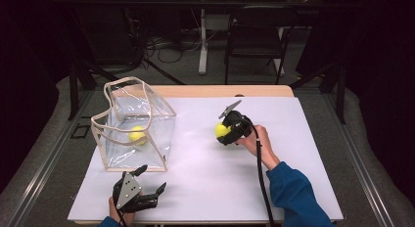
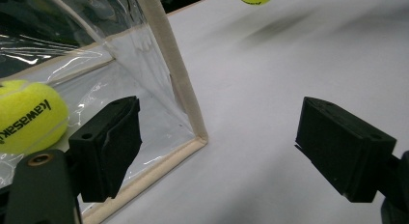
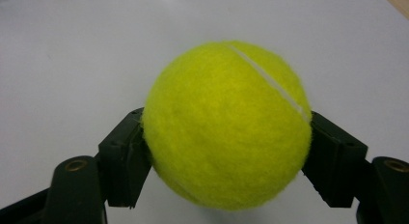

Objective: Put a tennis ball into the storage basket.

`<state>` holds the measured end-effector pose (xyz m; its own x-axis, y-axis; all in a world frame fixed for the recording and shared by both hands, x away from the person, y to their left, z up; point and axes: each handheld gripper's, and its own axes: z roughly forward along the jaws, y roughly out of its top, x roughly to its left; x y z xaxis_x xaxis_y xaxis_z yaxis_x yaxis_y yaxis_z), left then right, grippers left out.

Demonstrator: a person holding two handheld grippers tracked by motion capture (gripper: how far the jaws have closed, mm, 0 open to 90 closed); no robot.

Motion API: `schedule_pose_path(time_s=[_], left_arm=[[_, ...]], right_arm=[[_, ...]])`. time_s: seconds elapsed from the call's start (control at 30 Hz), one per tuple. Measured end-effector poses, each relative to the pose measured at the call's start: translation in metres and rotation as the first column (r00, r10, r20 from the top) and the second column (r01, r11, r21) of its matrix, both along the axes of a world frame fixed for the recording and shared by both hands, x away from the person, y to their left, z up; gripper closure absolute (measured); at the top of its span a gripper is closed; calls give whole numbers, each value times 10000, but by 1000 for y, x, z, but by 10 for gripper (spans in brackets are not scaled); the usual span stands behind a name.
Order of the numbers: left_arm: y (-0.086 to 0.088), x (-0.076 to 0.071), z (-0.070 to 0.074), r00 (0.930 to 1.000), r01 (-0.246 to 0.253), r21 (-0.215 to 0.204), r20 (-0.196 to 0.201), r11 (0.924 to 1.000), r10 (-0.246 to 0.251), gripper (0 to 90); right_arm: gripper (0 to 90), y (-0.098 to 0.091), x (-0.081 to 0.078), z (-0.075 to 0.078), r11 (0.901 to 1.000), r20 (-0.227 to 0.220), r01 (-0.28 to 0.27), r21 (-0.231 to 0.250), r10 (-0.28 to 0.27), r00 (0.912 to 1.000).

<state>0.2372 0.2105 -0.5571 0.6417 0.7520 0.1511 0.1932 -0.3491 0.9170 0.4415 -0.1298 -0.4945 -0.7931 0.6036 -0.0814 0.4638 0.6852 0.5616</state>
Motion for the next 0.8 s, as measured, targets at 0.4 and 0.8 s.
schedule_pose_path(time_s=[0.4,0.8], left_arm=[[0,0,0,10000,7,-8,0,10000,-7,160],[0,0,0,10000,30,-24,20,10000,-30,160]], right_arm=[[261,5,-6,8,9997,117,-230,-13,230,9997],[262,13,-11,13,9987,170,-500,-5,500,9986]])
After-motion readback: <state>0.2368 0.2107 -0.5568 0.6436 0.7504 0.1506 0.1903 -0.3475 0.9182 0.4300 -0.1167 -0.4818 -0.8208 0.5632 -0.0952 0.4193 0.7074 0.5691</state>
